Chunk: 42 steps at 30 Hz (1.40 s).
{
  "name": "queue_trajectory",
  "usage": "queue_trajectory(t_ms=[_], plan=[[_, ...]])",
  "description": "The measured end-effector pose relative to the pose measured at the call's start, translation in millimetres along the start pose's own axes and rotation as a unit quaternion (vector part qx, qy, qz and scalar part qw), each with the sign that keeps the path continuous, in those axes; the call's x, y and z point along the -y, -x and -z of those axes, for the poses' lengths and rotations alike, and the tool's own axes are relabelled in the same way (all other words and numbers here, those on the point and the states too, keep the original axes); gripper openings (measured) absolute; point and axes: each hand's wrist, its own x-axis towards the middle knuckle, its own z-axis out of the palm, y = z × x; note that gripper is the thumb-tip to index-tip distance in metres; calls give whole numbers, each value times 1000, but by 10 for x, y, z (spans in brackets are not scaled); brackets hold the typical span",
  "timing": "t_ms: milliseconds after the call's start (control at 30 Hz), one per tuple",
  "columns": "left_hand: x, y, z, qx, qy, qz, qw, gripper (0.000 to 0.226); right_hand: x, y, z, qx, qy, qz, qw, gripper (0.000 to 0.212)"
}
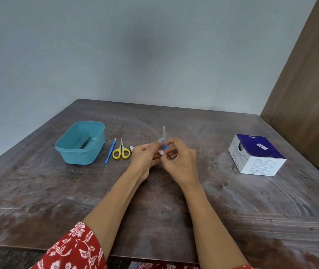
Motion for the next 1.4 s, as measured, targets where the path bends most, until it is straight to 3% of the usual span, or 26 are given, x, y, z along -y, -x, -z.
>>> queue_trajectory(t_ms=[200,467,633,767,867,967,1200,1400], plan=[[-2,32,-3,4,-34,-1,999,9,7,-25,-18,-30,-12,-46,998,34],[-24,21,7,-7,-39,-8,999,5,-19,-4,1,10,8,2,1000,39],[-43,59,2,20,-23,-6,1000,5,-31,-26,-26,-37,-31,-45,998,32],[-62,46,11,-3,-44,-5,999,3,-69,-3,-3,9,2,-43,999,31],[-69,47,20,10,-30,4,999,4,-79,-19,-26,-15,-38,-79,996,32],[-68,50,20,33,-37,18,999,7,-73,-66,-33,-56,-165,-140,975,38],[-80,16,45,14,-63,34,997,6,-151,-79,-36,39,-339,-274,899,28],[-97,23,44,26,-54,35,998,9,-117,-127,-5,29,-435,-315,843,27]])
